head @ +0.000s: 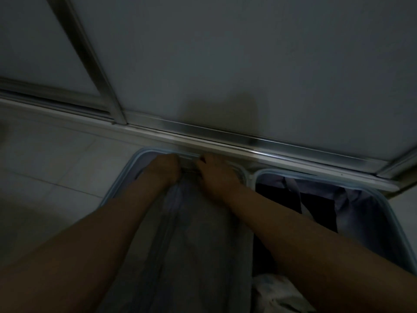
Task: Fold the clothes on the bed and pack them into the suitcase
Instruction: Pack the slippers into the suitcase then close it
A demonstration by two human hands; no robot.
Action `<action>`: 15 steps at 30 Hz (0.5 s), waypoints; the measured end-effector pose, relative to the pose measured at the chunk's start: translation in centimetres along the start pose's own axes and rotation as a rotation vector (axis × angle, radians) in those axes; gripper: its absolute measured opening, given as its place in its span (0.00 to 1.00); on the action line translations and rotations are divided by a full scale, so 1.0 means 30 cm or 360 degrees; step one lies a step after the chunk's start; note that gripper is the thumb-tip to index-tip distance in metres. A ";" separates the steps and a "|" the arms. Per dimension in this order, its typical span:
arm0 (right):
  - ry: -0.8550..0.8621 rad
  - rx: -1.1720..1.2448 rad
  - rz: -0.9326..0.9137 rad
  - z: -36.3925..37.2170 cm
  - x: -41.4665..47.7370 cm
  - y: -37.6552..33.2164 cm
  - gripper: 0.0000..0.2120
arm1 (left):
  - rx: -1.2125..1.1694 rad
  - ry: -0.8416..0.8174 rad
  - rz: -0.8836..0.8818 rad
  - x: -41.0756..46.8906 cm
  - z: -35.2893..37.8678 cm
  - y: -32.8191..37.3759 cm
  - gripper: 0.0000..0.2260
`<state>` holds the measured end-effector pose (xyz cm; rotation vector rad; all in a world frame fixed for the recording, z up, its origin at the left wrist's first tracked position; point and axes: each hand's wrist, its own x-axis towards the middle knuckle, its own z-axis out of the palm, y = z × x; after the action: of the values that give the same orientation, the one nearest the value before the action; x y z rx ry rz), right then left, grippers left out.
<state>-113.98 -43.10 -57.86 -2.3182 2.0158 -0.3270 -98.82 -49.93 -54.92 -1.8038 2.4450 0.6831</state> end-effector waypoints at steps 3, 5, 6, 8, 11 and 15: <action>-0.0015 -0.0008 -0.0082 0.037 0.072 -0.110 0.13 | 0.0039 0.0122 0.0004 0.012 -0.038 -0.069 0.17; -0.0028 -0.0058 -0.0019 0.051 0.092 -0.145 0.13 | 0.0039 0.0198 -0.0060 -0.004 -0.069 -0.129 0.17; -0.0007 -0.0066 0.0018 0.058 0.097 -0.155 0.12 | 0.0024 0.0224 -0.0097 -0.016 -0.080 -0.165 0.17; 0.0019 -0.0012 0.0088 0.061 0.107 -0.175 0.11 | -0.0004 0.0214 -0.0169 -0.041 -0.094 -0.243 0.21; -0.0124 0.0177 -0.0027 0.059 0.152 -0.255 0.16 | -0.0118 0.0114 -0.0349 -0.059 -0.118 -0.344 0.20; -0.0222 0.0433 -0.0042 0.074 0.237 -0.419 0.15 | -0.0230 0.0088 -0.0235 -0.086 -0.121 -0.402 0.14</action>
<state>-100.42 -48.45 -56.90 -2.1396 1.7563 -0.4011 -86.09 -51.71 -54.89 -2.0573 2.3194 0.8275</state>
